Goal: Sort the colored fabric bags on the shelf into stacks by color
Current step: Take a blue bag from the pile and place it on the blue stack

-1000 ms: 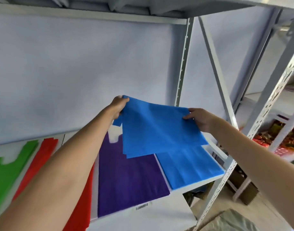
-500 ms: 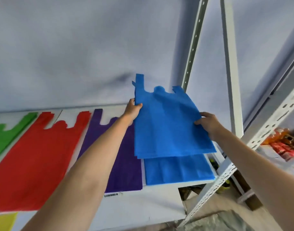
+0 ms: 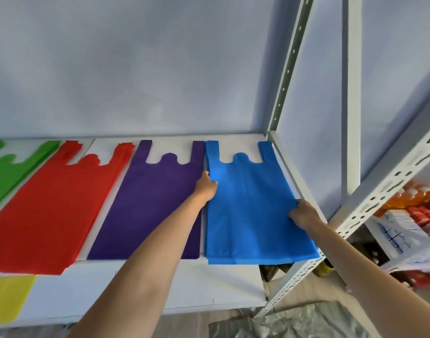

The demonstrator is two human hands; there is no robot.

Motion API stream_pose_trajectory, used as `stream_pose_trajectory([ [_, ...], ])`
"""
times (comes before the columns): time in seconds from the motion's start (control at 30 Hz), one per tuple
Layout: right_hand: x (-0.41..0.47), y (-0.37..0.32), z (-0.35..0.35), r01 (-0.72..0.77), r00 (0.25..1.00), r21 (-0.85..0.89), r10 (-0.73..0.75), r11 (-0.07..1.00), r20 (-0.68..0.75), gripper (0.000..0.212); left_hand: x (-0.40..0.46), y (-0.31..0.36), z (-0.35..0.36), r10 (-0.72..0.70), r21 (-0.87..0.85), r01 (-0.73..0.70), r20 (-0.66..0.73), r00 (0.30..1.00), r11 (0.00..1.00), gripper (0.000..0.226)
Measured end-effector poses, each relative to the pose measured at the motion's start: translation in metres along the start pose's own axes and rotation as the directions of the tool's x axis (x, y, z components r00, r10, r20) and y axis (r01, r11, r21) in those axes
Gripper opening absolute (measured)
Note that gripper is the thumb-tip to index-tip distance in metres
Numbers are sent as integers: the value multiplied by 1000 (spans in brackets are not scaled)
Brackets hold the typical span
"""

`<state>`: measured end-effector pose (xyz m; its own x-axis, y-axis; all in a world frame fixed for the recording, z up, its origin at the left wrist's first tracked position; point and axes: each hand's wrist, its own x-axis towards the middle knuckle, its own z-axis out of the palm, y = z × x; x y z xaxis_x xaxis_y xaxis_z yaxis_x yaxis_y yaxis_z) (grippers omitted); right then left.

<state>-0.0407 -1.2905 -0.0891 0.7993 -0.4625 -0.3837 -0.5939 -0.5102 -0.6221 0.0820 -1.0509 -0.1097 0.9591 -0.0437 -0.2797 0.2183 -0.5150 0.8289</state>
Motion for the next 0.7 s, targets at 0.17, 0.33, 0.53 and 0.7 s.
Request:
stream_pose_trajectory([
  [0.17,-2,-2,0,22,1000,-98,-24,995,-20,40,0,4,0,0,13,0,16,1000,1000,56],
  [0.33,-14,-19,-3,23,996,-407,-55,913,-68,37,-16,22,-22,42,193,-46,22,999,980,60],
  [0.53,-54,-94,18,254,928,-615,-366,746,-62,49,-49,29,-110,383,570,-313,-2,924,759,43],
  [0.7,-108,-192,78,499,812,-612,-577,614,84,49,-90,-8,-221,478,727,-307,-34,878,615,38],
])
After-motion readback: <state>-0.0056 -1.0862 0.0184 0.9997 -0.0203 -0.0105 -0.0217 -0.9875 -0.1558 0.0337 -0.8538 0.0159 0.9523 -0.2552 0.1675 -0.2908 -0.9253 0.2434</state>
